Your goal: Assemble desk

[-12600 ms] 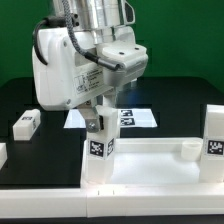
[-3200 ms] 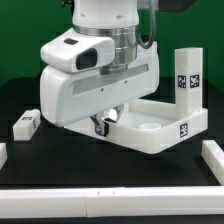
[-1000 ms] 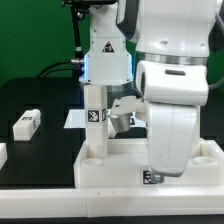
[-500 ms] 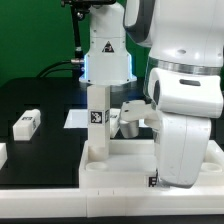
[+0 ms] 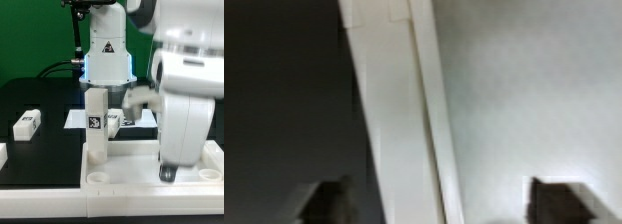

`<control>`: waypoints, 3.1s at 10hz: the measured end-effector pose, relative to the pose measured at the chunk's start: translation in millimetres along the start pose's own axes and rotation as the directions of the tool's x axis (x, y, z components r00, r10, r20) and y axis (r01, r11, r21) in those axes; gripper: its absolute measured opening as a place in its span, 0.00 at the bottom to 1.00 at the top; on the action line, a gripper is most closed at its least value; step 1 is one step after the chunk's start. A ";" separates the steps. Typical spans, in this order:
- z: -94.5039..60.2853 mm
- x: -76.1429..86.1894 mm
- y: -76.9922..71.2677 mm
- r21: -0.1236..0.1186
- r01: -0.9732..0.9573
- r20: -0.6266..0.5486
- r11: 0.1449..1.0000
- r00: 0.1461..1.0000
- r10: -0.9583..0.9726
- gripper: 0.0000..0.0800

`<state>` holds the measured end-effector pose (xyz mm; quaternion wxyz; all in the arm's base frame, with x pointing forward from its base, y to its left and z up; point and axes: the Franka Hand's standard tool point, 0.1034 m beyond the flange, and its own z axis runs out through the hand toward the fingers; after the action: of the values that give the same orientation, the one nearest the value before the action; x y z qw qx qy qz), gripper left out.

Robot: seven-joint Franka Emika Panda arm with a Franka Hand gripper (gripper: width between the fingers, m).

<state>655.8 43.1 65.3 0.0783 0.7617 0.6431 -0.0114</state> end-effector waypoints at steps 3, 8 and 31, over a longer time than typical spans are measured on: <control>-54.2 -7.5 -3.4 -0.040 -0.080 -0.025 0.996 0.997 0.079 0.81; -78.2 -19.2 -39.1 -0.020 -0.292 -0.047 0.956 0.956 0.290 0.81; 1.2 -82.8 -227.2 0.189 -0.975 0.168 -0.118 -0.087 0.982 0.81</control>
Offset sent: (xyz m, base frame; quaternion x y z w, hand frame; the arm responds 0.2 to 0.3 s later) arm 0.0000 0.0000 0.0000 0.0000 0.0000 0.0000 1.0000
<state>418.7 -1.6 50.1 -0.0453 0.9896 -0.1348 -0.0205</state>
